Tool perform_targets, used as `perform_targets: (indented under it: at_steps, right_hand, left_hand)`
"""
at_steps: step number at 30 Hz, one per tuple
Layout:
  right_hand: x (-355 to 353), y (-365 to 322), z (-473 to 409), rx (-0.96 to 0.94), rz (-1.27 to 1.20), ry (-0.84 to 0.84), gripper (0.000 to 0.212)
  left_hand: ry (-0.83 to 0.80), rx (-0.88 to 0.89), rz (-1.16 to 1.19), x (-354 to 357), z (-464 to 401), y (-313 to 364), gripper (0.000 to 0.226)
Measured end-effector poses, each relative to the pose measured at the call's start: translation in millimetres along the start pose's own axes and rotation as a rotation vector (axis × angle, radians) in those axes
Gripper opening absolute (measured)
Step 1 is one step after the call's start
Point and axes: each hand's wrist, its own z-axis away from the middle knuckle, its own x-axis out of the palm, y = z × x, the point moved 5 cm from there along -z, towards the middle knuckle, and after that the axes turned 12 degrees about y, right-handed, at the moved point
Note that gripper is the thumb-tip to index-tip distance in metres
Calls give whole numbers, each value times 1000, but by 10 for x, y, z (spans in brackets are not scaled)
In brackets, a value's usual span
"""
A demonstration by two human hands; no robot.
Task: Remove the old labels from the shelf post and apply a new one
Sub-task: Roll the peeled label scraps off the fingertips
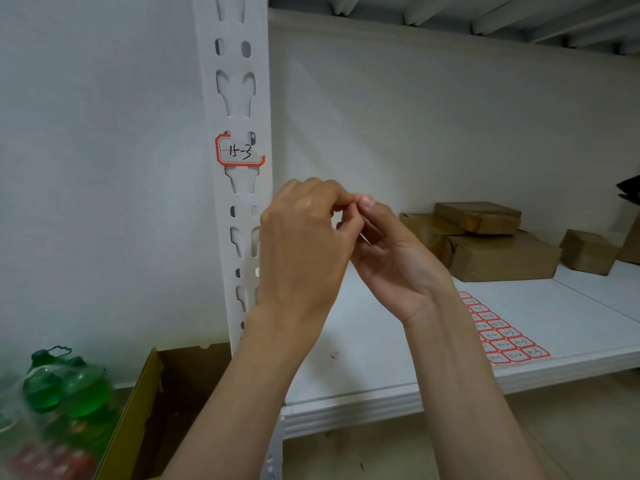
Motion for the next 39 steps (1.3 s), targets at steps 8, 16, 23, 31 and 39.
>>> perform_targets:
  at_steps: [8, 16, 23, 31, 39]
  right_hand:
    - [-4, -45, 53, -37, 40, 10, 15]
    - [-24, -96, 87, -65, 46, -43, 12]
    - [-135, -107, 7, -82, 11, 17, 10]
    - [-147, -120, -2, -108, 13, 34, 13]
    - [-173, -169, 10, -188, 212, 38, 33]
  left_hand:
    - [-35, -94, 73, 7, -10, 16, 6]
    - [-145, -308, 212, 7, -58, 10, 4]
    - [-162, -356, 260, 12, -75, 15, 8]
    - [-159, -367, 302, 4, -80, 22, 10]
    - [-165, -250, 176, 2, -58, 1, 5]
